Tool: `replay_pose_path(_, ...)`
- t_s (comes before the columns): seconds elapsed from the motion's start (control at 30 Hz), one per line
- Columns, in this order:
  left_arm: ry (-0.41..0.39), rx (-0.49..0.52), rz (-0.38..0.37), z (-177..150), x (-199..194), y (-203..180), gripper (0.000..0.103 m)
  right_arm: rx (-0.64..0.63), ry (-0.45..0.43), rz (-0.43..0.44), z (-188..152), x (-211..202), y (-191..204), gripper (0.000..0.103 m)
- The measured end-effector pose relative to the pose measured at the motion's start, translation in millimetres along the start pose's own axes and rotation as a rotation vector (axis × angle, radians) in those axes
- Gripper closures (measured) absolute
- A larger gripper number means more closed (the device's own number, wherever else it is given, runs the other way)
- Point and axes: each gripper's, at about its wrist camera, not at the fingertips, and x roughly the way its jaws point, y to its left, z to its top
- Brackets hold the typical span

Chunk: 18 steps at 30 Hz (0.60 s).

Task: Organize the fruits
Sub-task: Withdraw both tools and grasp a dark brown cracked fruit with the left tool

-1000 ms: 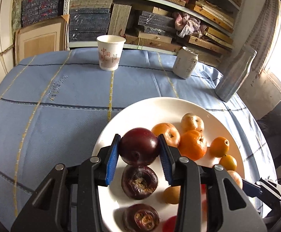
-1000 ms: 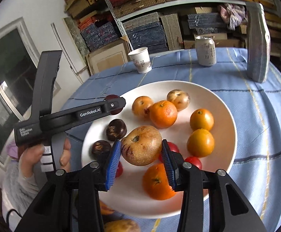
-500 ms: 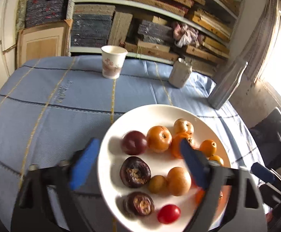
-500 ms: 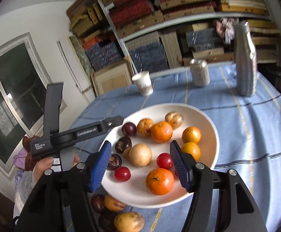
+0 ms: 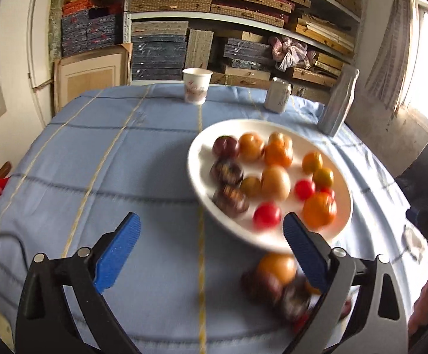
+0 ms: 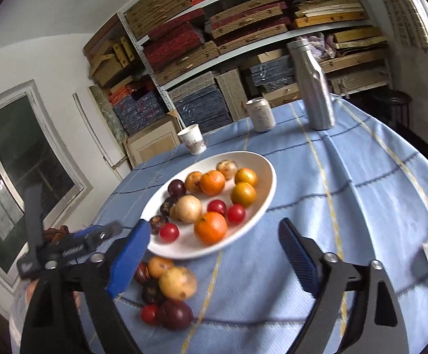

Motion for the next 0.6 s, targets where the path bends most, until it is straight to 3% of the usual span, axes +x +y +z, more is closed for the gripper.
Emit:
replay_pose_path(0.23,0.046,0.040,-0.013,-35.5,-6.3,-8.1,0.006,0.015,-0.037,-0.039,-7.1,-13.2,-14.5,0.006)
replay_pose_path(0.43,0.071,0.105,-0.015,-42.4,1.7,-23.5,0.006,0.014,-0.026,-0.036,-6.8,-11.1,-16.2,0.006)
replay_pose_path(0.6,0.095,0.125,0.028,-42.6,10.7,-23.9,0.006,0.013,-0.024,-0.037,-6.8,-11.4,-14.6,0.006)
